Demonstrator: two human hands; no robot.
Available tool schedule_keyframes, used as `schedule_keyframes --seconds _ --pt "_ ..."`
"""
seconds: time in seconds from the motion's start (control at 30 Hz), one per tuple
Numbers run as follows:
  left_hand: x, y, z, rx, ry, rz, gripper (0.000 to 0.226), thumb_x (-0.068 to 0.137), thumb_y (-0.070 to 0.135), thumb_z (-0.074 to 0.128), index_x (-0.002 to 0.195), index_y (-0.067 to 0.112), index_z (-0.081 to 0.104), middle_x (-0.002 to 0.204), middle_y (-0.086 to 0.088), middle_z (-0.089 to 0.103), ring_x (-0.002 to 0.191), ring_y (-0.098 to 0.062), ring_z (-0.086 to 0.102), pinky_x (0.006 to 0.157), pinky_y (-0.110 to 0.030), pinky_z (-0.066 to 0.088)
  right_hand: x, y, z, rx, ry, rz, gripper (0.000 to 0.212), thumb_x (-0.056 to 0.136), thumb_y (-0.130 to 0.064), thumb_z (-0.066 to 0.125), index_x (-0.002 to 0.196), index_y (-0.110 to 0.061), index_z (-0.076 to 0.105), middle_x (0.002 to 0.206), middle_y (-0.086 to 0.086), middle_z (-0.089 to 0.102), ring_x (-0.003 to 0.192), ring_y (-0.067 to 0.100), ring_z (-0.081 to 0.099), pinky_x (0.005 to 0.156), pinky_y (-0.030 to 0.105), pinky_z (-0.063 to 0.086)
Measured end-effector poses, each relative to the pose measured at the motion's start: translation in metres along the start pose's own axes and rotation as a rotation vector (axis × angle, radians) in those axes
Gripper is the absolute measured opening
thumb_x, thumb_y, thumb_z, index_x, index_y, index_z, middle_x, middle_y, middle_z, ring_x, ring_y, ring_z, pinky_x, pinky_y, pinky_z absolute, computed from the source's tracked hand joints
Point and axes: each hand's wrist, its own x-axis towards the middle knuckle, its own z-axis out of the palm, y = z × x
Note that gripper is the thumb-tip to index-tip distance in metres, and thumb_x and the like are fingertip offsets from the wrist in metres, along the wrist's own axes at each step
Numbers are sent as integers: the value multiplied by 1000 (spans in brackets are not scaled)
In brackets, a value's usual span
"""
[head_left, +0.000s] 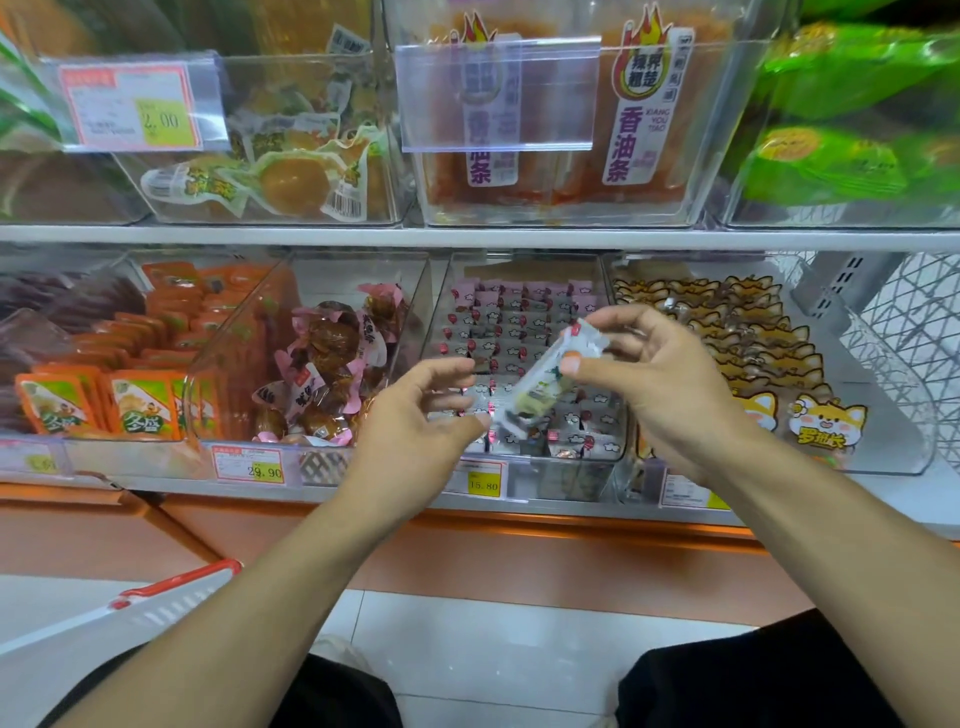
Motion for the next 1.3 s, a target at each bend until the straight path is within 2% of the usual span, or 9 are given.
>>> schedule_keyframes --seconds 0.13,0.23,0.33,0.57,0.67,0.87,1.03,1.17,1.3 --pt "-5 -6 8 501 -116 205 56 93 21 69 146 22 51 146 8 49 136 -9 40 117 -27 28 -2 2 -9 -335 -29 -222 28 78 -15 86 96 -29 70 92 2 75 71 15 65 68 26 58" --pt "-5 -14 15 775 -236 257 68 93 34 67 154 21 39 161 5 33 151 -14 15 123 -33 7 -5 6 -7 -455 -77 -264 25 78 -24 87 96 -32 70 91 0 74 73 18 67 70 35 60" --pt "-6 -19 18 854 -290 258 74 93 45 63 156 23 32 164 9 25 152 -11 3 117 -29 -7 -7 8 0 -502 -126 -277 26 77 -31 87 98 -33 70 98 -8 74 82 14 70 77 39 61" --pt "-2 -22 19 899 -263 265 71 91 49 64 151 19 42 161 3 32 152 -18 14 122 -33 9 -9 10 6 -503 -131 -315 28 77 -32 87 100 -34 70 103 -12 74 90 13 71 83 39 60" --pt "-3 -21 19 888 -254 256 71 91 49 65 151 20 43 160 3 34 151 -19 18 122 -34 11 -8 11 4 -575 -125 -293 27 78 -32 86 99 -34 69 98 -14 72 85 8 69 77 28 59" --pt "-8 -16 20 709 -196 280 71 90 41 71 152 27 38 154 7 42 145 -13 29 118 -28 19 -4 14 1 -719 -106 -180 25 77 -29 88 91 -33 67 85 -8 71 74 8 66 64 26 55" --pt "-11 -11 23 630 -226 326 73 91 36 71 154 32 33 154 11 41 143 -8 29 114 -20 16 -8 15 7 -1042 -390 -141 17 84 -24 82 99 -31 78 94 -15 70 85 2 63 82 26 52" --pt "-10 -12 24 721 -282 364 69 91 39 69 152 31 38 156 10 39 148 -11 22 117 -23 9 -7 5 5 -1204 -289 -194 25 87 -28 78 112 -30 76 95 -14 59 89 6 53 85 28 46" --pt "-9 -19 27 900 -397 348 78 93 48 63 158 31 24 167 10 18 154 -12 1 118 -29 -10 -6 1 11 -1467 -402 -113 9 94 -30 70 102 -29 74 95 -6 58 101 18 58 80 30 44"
